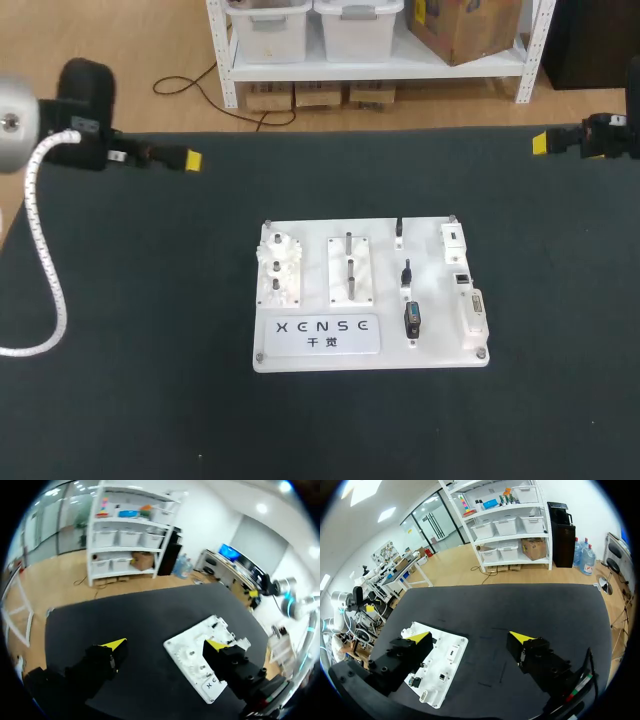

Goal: Insert the Ethernet cable into its matching sockets.

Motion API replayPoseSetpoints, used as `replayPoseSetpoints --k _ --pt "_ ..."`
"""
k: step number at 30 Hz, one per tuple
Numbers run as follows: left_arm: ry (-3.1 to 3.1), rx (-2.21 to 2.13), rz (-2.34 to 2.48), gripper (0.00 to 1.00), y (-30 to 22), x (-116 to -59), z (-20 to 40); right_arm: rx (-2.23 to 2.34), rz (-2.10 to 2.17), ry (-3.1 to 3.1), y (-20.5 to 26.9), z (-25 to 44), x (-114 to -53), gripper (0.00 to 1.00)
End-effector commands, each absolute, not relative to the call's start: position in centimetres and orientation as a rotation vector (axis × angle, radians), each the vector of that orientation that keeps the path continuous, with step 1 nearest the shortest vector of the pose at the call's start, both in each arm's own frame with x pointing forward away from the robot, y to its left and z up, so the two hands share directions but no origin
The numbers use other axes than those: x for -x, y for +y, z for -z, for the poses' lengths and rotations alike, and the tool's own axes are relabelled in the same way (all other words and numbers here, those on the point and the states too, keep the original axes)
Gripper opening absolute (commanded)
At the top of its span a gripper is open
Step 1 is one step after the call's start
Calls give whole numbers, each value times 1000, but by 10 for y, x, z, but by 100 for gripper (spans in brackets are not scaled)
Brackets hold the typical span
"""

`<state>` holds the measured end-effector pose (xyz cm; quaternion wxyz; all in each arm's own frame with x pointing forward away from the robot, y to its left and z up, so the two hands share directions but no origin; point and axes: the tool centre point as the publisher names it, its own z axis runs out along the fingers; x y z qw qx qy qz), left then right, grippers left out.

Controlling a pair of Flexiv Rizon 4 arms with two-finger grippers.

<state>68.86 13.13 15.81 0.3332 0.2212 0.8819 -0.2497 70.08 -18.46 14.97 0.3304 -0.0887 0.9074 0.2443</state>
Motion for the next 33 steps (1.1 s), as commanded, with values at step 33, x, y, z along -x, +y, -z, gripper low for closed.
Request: replayPoseSetpoints --k 33 --pt "1541 -1384 1028 100 -1 -599 -106 234 -641 2373 -185 -150 -701 100"
